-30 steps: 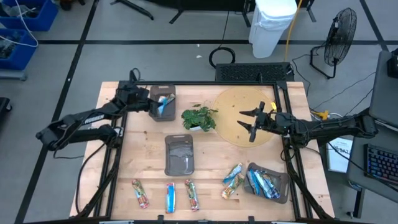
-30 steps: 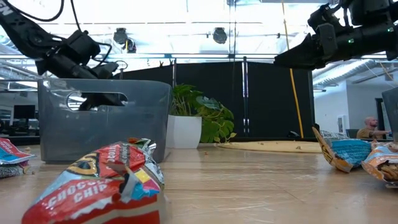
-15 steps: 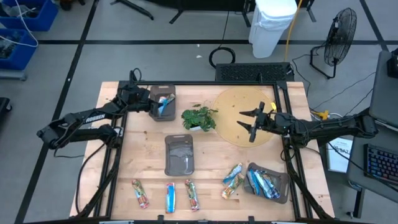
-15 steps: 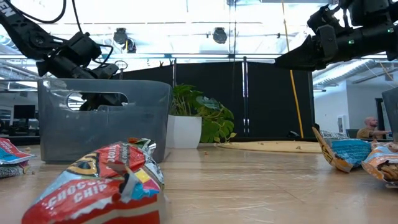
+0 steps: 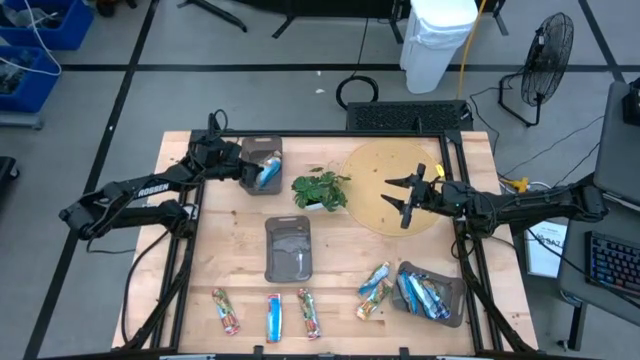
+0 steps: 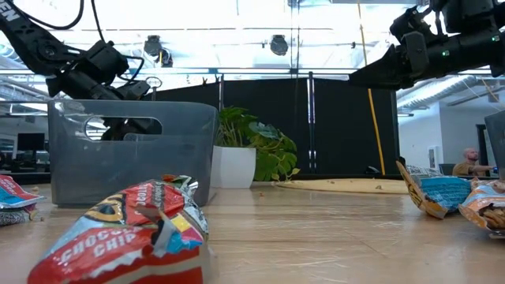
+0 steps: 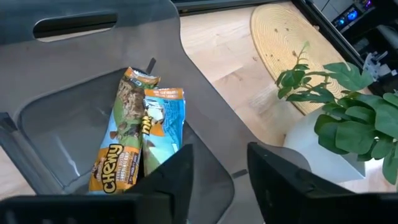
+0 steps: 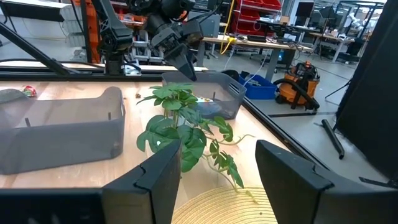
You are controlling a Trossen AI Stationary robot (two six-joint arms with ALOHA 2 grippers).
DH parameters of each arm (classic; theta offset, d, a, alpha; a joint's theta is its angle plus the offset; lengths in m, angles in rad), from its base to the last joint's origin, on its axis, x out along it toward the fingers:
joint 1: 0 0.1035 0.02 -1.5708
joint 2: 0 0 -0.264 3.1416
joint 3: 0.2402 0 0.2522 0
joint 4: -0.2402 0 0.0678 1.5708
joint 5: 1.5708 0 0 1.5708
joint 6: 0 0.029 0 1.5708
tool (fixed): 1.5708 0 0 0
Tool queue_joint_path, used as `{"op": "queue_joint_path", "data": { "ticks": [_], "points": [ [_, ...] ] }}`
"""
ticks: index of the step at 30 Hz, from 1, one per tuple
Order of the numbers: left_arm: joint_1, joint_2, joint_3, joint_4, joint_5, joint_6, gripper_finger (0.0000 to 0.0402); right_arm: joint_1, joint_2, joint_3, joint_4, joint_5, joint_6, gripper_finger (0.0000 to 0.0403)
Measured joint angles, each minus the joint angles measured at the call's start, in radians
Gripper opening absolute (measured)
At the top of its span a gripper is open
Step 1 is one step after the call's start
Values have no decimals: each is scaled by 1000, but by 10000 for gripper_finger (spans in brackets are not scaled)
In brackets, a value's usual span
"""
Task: Pick and place Granola Bars by type
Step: Put the top orange granola bar into the top black bin
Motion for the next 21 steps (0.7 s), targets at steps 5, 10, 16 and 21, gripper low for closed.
{"op": "queue_joint_path", "data": {
  "ticks": [5,10,16,21],
  "points": [
    [0,0,0,43,51,61,190,0,0,0,-13,0,11,196],
    [-10,-3,0,200,270,150,199,0,0,0,-31,-6,18,196],
    [-93,-3,0,435,438,147,184,0,0,0,-18,-94,24,196],
    [-223,-6,0,546,499,110,166,0,0,0,-21,-104,26,196]
  ]
}}
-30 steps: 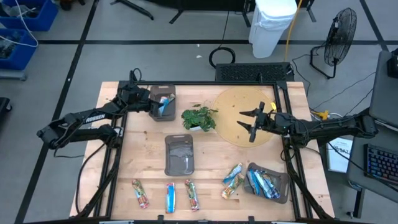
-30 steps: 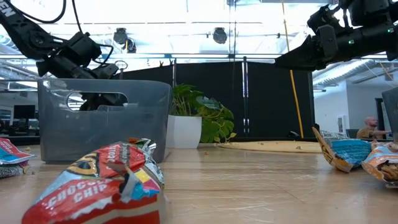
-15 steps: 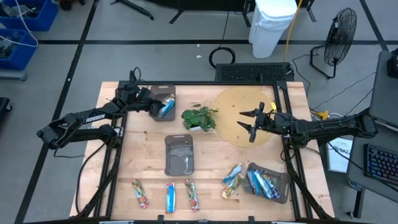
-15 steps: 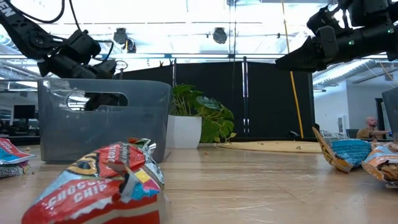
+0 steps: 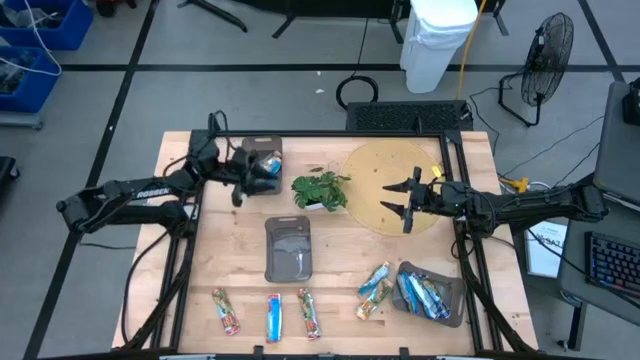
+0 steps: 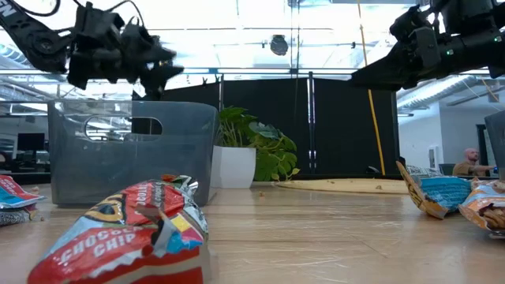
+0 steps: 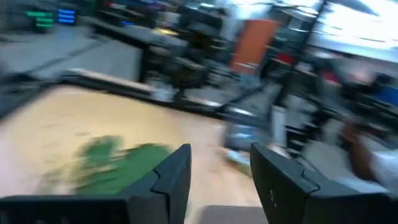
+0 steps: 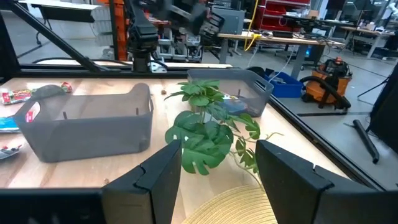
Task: Pick and place Granola Bars by type
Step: Put the top orange granola bar into the top black bin
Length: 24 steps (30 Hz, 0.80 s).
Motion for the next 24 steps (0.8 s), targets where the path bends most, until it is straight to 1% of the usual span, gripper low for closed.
{"op": "queue_joint_path", "data": {
  "ticks": [3,6,8,11,15,17,19,21,24],
  "points": [
    [-93,-19,0,2,29,14,158,0,0,0,0,0,0,196],
    [-154,-64,0,-33,9,33,151,0,0,0,0,0,0,196],
    [-164,-110,0,-90,-23,43,147,0,0,0,0,0,0,196],
    [-147,-206,0,-235,-70,60,143,0,0,0,0,1,0,196],
    [-133,-351,0,-488,-201,138,143,0,0,0,-1,1,1,196],
    [-137,-417,0,-580,-271,166,143,0,0,0,-1,0,1,196],
    [-148,-473,0,-632,-311,174,143,0,0,0,-1,0,1,196],
    [-167,-518,0,-662,-324,179,143,0,0,0,-1,0,2,196],
    [-195,-577,-36,-665,-360,185,143,0,0,0,-1,0,5,196]
  ]
}}
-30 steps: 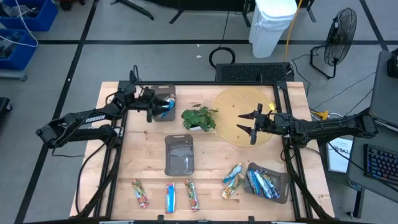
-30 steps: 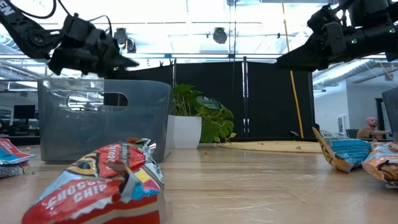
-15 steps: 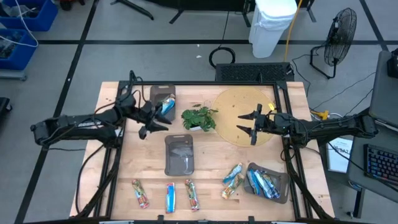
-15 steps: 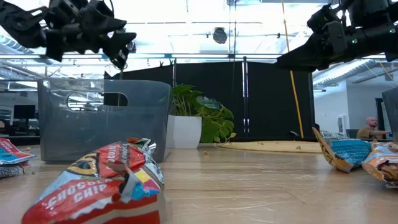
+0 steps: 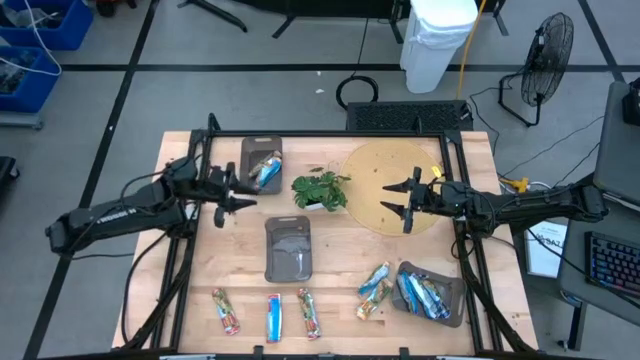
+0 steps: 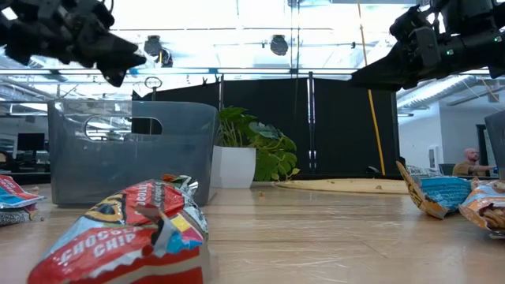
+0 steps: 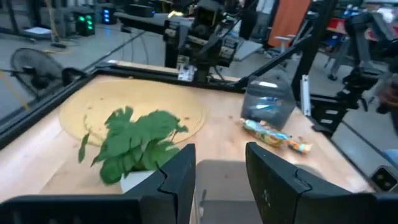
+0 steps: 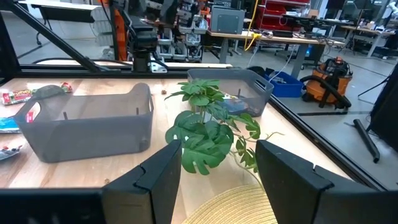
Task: Pick and place Granola Bars by type
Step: Put the top orange granola bar into the top black bin
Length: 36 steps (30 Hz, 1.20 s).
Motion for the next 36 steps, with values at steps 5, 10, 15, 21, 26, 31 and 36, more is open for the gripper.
{"op": "queue_joint_path", "data": {
  "ticks": [5,10,15,21,26,31,36],
  "points": [
    [-33,-100,-135,58,-117,-56,143,0,0,0,0,0,14,196],
    [-36,-173,-192,96,-132,-84,143,0,0,0,0,0,14,196],
    [-36,-205,-215,102,-189,-88,143,0,0,0,0,0,14,196],
    [-63,-234,-238,102,-265,-87,143,0,0,0,-11,0,14,196],
    [-93,-252,-239,97,-290,-76,143,25,10,5,-4,-76,-9,196],
    [-119,-266,-240,40,-347,-77,143,181,91,110,-160,20,-7,196],
    [-148,-266,-240,58,-354,-81,143,385,299,304,-439,192,57,196]
  ]
}}
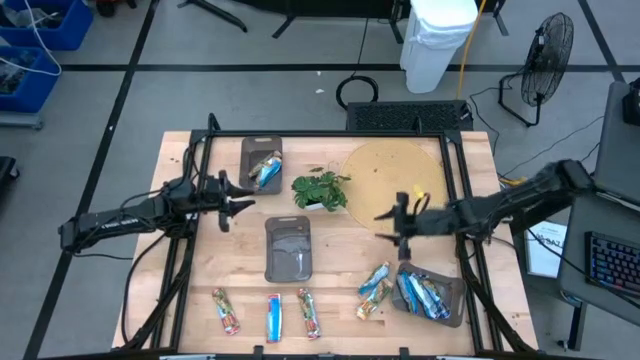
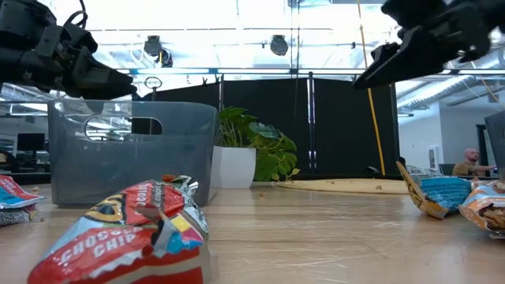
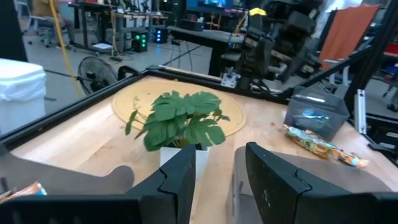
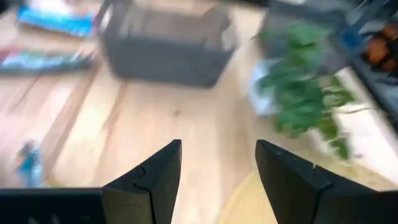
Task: Pick and place Granola Bars by type
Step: Put the top orange granola bar into the top black bin
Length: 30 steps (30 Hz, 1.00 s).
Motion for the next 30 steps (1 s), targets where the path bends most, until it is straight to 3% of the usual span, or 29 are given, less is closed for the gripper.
{"op": "queue_joint_path", "data": {
  "ticks": [6,12,16,23,30],
  "points": [
    [-19,1,0,0,6,-7,143,141,284,205,-159,15,154,196],
    [-19,1,0,-1,5,-10,143,183,479,322,-197,-149,298,196],
    [-19,1,0,-1,5,-10,143,192,540,346,-219,-214,374,196],
    [-19,4,0,-1,5,-7,143,200,569,347,-210,-227,461,196],
    [-19,3,0,-1,5,-7,143,203,631,344,-172,-270,454,196]
  ]
}}
